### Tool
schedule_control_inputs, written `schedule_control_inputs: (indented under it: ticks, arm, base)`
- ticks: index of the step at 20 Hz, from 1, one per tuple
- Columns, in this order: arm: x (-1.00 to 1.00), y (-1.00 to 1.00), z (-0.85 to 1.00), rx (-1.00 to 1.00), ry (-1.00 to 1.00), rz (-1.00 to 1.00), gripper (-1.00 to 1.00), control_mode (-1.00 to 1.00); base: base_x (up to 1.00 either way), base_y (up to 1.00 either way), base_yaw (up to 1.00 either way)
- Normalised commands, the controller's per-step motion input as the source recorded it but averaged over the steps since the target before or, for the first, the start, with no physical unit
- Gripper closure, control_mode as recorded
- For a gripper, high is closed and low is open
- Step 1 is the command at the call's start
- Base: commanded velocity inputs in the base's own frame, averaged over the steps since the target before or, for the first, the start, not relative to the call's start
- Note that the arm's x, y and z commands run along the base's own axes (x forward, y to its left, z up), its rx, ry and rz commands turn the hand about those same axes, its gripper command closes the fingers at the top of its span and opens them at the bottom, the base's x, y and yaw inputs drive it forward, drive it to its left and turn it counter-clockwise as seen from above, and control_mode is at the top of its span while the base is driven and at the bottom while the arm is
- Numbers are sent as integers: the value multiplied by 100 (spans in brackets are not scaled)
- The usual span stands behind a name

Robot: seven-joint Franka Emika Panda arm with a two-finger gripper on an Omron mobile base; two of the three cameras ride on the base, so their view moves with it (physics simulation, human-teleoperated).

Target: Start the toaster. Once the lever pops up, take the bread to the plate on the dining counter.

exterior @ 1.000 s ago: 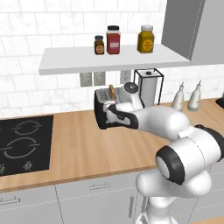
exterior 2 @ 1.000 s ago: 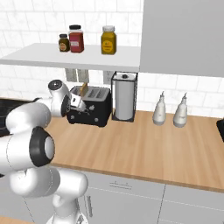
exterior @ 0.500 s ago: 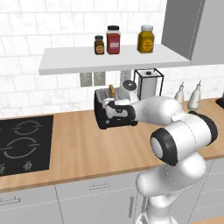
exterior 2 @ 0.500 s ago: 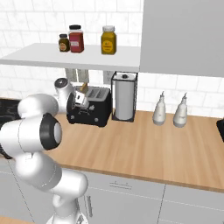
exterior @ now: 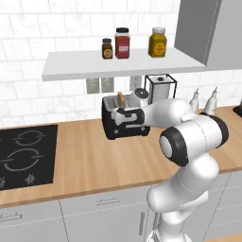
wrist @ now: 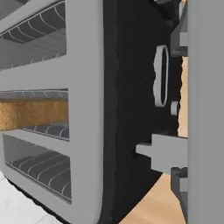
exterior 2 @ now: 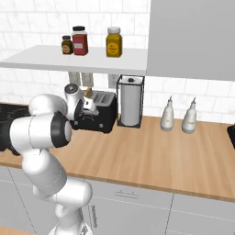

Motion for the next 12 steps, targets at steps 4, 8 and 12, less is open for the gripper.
schedule_control_inputs:
  ticks: [4,8,12]
  arm:
    - [2,0,-15,0,0,3,-100,-100]
    - [0,0,-15,0,0,0,-100,-100]
    - [0,0,-23,0,0,0,-100,-100]
  base:
    - [0,0,0]
    - [0,0,0]
    - [0,0,0]
